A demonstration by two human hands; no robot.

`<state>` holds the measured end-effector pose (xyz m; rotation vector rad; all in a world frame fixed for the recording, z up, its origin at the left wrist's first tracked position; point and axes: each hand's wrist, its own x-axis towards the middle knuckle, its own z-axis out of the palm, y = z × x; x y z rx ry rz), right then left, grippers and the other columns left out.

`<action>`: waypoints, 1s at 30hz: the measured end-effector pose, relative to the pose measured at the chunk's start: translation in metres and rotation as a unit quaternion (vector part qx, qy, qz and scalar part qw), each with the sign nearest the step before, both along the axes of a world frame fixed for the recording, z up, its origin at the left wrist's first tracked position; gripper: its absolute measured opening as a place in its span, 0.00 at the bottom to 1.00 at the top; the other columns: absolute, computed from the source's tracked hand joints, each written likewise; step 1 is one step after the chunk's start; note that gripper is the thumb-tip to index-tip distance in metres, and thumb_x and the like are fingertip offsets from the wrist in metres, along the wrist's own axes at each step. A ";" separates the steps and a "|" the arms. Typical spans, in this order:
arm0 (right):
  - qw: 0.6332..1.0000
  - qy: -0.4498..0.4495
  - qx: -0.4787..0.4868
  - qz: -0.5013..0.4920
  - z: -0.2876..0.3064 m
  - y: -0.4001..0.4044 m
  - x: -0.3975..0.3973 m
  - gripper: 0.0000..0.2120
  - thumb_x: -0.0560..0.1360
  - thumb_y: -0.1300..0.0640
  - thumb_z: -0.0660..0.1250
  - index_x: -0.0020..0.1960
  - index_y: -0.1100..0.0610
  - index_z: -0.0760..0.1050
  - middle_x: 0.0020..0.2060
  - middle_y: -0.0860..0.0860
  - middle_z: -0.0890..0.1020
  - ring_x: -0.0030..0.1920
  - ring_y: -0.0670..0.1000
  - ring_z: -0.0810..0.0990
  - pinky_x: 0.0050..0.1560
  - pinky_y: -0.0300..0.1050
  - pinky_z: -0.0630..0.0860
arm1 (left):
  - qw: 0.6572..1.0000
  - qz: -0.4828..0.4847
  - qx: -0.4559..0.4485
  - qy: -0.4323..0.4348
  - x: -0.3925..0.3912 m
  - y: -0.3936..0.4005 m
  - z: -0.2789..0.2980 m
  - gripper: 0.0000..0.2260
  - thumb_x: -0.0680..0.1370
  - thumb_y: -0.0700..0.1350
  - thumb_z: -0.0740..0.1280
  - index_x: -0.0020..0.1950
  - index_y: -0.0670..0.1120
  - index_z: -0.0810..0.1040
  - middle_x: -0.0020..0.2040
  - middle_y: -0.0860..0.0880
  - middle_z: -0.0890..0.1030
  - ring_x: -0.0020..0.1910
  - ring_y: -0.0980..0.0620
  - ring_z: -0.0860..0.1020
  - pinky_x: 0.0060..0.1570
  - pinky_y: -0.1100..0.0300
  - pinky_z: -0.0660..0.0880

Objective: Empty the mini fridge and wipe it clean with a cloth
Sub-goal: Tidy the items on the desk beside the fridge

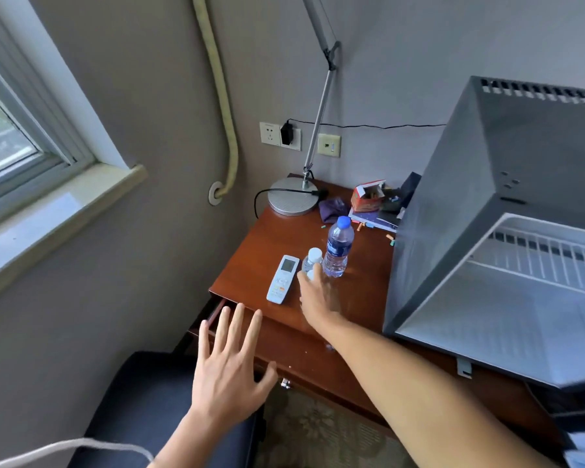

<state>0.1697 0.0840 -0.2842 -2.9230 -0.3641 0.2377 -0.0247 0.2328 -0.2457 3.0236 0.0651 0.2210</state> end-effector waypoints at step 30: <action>0.888 -0.251 -0.025 -0.385 0.111 -0.398 -0.369 0.25 0.72 0.49 0.71 0.68 0.49 0.74 0.67 0.56 0.73 0.74 0.62 0.67 0.71 0.57 0.70 | 0.797 -0.589 0.098 0.088 -0.021 -0.475 0.026 0.28 0.79 0.56 0.67 0.77 0.58 0.61 0.76 0.49 0.67 0.75 0.45 0.68 0.78 0.40 0.57</action>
